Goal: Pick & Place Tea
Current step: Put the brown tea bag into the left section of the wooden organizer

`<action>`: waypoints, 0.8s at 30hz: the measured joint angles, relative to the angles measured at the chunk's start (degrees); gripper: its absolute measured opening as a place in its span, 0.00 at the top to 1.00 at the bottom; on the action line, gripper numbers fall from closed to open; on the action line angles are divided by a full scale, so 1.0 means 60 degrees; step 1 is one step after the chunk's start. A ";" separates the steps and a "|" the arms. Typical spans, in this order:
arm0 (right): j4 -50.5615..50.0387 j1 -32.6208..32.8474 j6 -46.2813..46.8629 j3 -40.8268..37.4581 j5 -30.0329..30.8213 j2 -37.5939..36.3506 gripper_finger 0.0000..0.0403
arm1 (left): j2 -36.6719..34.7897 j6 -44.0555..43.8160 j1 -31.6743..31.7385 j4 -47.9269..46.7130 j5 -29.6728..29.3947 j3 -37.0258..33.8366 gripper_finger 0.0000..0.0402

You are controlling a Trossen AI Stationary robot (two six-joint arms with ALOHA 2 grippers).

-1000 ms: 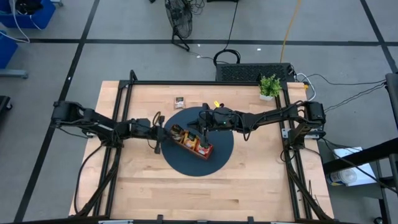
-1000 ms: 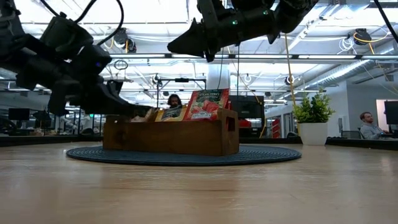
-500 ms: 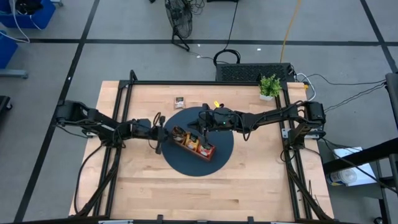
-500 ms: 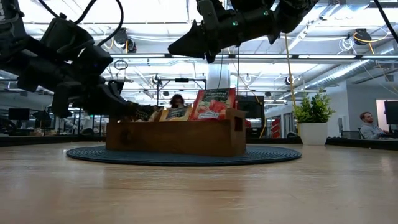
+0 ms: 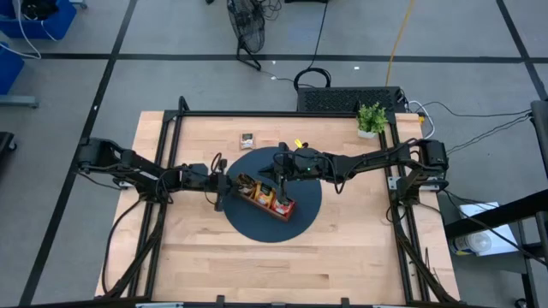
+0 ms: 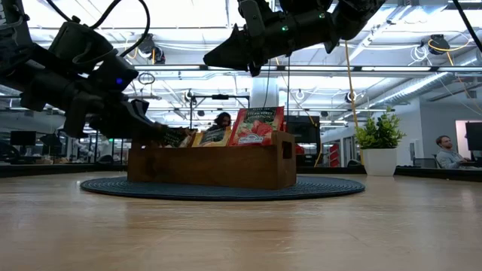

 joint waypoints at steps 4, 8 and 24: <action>0.0000 0.0001 0.0000 0.0000 0.0000 0.0000 0.96 | 0.0000 -0.0688 0.0000 0.0498 -0.0026 -0.0002 0.86; -0.0004 0.0000 0.0000 0.0000 -0.0001 0.0000 0.96 | 0.0000 -0.1079 0.0000 0.0523 -0.0013 -0.0002 0.73; -0.1468 0.0029 -0.0516 -0.0402 -0.0001 -0.0915 0.96 | -0.2614 -0.1146 0.0618 -0.4517 -0.1921 0.2169 0.43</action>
